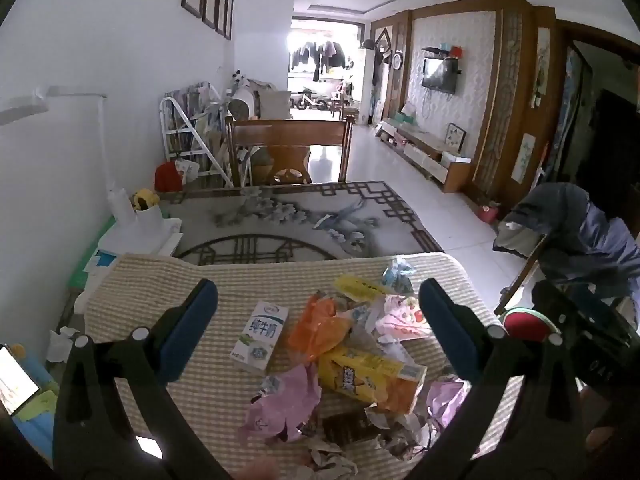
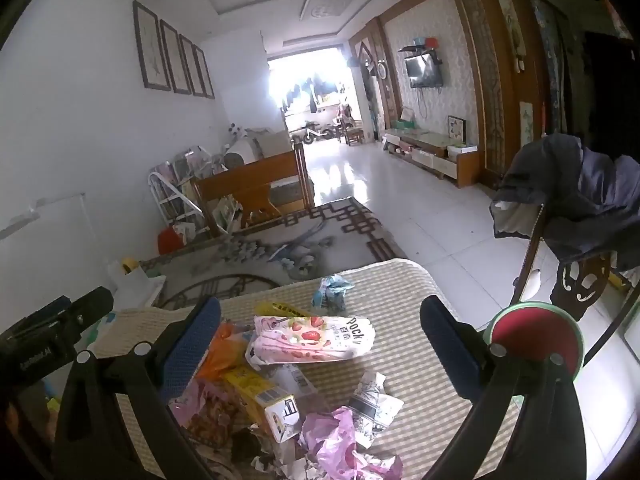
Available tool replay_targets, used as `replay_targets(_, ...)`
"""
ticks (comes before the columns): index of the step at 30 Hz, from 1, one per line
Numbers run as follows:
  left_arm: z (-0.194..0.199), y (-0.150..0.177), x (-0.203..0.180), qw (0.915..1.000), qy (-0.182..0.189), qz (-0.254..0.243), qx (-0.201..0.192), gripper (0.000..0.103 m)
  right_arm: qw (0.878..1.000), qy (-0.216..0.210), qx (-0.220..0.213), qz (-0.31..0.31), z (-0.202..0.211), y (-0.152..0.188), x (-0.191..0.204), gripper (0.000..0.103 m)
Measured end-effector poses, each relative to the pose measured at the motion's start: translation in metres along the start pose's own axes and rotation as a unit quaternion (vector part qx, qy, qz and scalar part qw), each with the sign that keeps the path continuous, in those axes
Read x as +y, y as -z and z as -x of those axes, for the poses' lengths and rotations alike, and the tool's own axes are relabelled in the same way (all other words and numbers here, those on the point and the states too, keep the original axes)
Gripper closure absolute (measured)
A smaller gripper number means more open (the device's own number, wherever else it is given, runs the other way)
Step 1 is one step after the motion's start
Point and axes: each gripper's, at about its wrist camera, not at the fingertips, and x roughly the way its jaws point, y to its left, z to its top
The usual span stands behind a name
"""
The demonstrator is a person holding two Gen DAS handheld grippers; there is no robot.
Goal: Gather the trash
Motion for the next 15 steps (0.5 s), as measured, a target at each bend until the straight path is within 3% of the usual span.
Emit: replay_targets(15, -0.002, 0.0, 0.007, 0.9999, -0.007, 0.003, 0.01, 0.004, 1.0, -0.007, 0.01, 0.008, -0.003, 0.004, 0.003, 0.007)
